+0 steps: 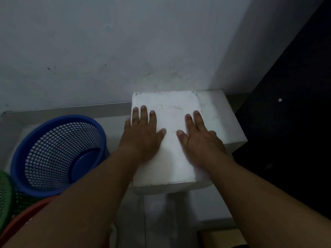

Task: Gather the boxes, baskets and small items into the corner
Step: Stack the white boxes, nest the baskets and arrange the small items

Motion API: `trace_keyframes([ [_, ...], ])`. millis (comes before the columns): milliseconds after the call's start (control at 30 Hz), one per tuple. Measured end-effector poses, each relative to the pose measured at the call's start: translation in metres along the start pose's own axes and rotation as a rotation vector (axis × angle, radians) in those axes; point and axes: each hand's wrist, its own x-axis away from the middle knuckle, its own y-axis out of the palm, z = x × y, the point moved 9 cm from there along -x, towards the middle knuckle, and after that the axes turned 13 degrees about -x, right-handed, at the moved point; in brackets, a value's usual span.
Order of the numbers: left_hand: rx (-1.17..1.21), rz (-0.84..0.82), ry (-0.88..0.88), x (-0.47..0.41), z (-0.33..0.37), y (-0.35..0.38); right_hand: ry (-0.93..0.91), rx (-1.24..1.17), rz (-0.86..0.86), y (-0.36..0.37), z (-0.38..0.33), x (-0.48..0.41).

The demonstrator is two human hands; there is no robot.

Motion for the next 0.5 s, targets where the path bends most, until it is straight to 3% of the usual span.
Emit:
trace_keyframes([
  [100,-0.102,-0.112,0.243,0.056,0.015,0.012,0.010,0.002,-0.037,0.003,0.001,0.000],
  [167,-0.185,-0.152,0.307,0.077,0.018,0.021,0.031,0.006,-0.053,0.004,0.001,-0.001],
  [267,-0.214,-0.121,0.310,0.081,0.024,0.023,0.058,0.048,-0.068,0.001,-0.001,0.001],
  [367,-0.224,-0.111,0.311,0.076,0.028,0.023,-0.104,0.190,-0.003,0.002,-0.014,0.022],
  [500,-0.260,-0.128,0.327,0.074,0.028,0.024,-0.208,0.206,-0.056,0.016,-0.017,0.054],
])
